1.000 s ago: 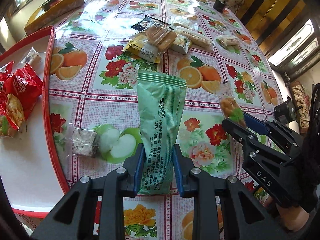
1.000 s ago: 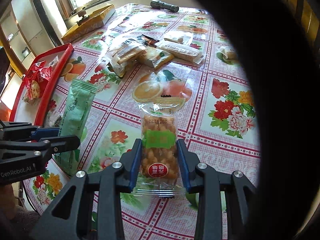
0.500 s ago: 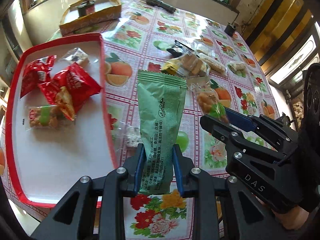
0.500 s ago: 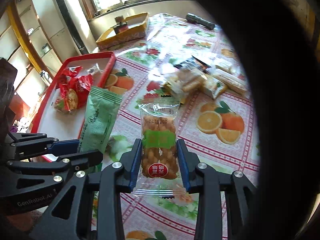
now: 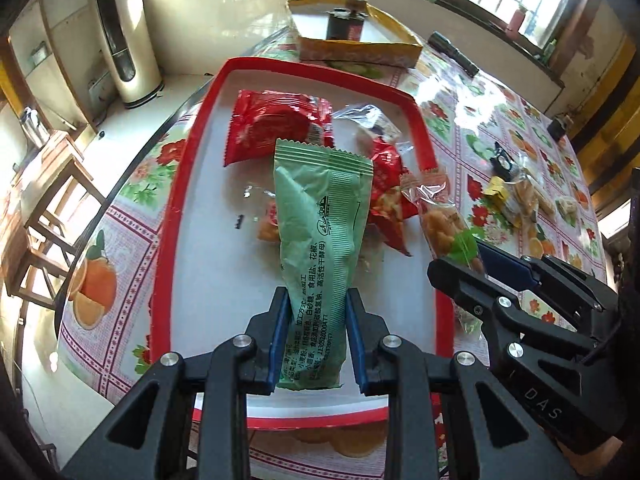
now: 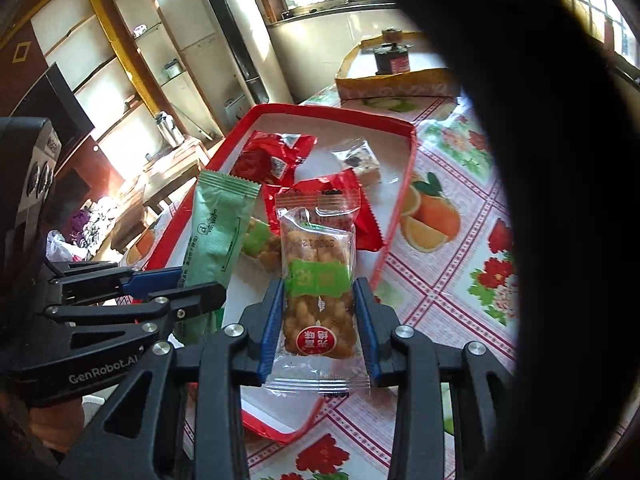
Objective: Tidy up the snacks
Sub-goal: 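Carry green bar with left gripper while right gripper carries peanut packet to tray, then open left gripper over tray while right gripper releases peanut packet into it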
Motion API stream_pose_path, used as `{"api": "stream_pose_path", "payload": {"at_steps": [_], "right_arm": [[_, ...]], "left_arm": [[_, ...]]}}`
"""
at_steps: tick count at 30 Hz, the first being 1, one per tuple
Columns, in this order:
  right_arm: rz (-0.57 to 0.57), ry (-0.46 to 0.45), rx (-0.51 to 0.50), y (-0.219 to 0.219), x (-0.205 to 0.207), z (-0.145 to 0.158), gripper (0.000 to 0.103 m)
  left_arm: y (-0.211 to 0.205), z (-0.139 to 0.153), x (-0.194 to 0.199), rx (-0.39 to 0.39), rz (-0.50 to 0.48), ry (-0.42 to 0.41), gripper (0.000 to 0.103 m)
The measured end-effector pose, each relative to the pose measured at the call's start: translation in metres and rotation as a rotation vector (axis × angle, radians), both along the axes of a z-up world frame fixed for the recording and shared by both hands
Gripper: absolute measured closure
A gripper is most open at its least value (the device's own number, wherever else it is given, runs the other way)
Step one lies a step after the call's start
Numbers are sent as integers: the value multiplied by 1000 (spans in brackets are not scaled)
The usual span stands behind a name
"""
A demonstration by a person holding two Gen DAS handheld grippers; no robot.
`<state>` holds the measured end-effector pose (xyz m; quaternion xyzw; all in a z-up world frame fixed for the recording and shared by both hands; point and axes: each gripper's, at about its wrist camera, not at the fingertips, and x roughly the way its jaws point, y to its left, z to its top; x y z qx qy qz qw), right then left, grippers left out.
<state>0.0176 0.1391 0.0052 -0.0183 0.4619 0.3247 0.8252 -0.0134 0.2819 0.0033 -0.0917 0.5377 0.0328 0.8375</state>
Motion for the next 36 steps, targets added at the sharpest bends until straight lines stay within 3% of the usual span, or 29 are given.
{"api": "stream_pose_path", "payload": {"at_steps": [18, 25, 28, 36], "right_arm": [[35, 41, -76, 32, 0, -27, 63], [24, 59, -77, 23, -5, -22, 56], [21, 56, -71, 16, -10, -18, 50], [-34, 39, -23, -23, -16, -4, 49]], "left_arm": [[3, -17, 6, 142, 10, -16, 73], [2, -13, 1, 179, 32, -15, 57], [-2, -10, -2, 201, 39, -16, 56], [-14, 10, -11, 228, 120, -75, 55]]}}
